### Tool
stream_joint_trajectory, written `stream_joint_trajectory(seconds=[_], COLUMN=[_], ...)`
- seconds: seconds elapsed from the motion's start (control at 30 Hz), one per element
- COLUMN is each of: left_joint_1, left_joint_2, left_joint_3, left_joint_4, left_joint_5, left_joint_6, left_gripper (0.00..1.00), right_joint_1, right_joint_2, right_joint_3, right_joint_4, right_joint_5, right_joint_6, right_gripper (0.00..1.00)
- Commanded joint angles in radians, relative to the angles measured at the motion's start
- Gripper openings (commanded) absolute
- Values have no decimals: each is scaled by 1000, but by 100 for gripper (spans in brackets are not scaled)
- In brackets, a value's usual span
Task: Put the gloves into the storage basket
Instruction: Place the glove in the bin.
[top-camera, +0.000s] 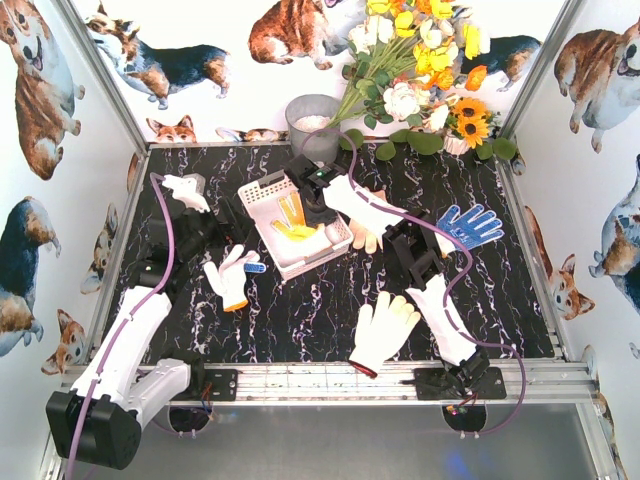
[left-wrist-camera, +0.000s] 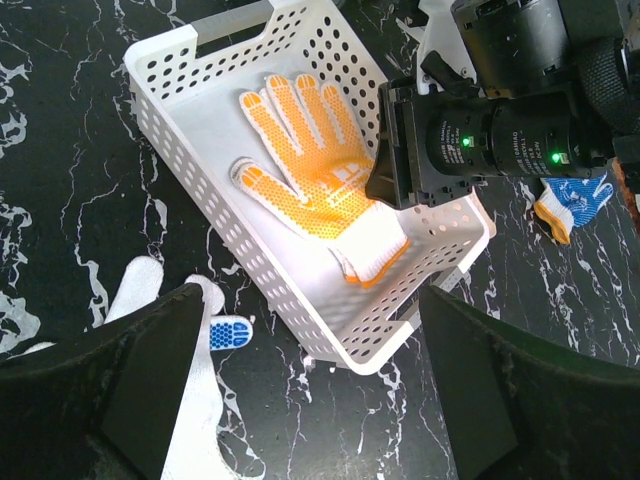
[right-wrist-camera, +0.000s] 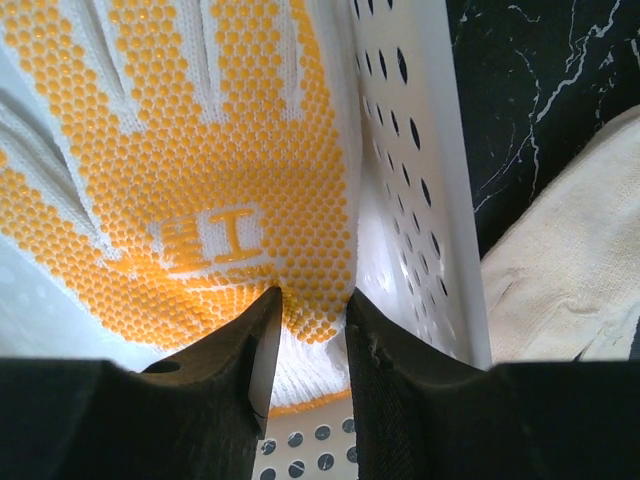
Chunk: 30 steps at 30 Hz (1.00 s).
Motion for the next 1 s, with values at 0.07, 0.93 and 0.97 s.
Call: stream_joint_trajectory(seconds=[0.07, 0.93, 0.97], left_joint_1=[16, 23, 22], left_joint_2=[-24, -72, -72], left_joint_3=[21, 27, 25], left_joint_4=[-13, -86, -87], left_joint_5=[3, -27, -26], left_joint_6=[14, 41, 41], left_gripper=[83, 83, 83], right_joint_1=[2, 12, 9], right_joint_2=[29, -40, -32], right_joint_3=[58, 49, 48], right_joint_4=[5, 56, 57], right_joint_5=[36, 30, 29], right_joint_6=[6, -46, -45], right_gripper=[38, 28, 28])
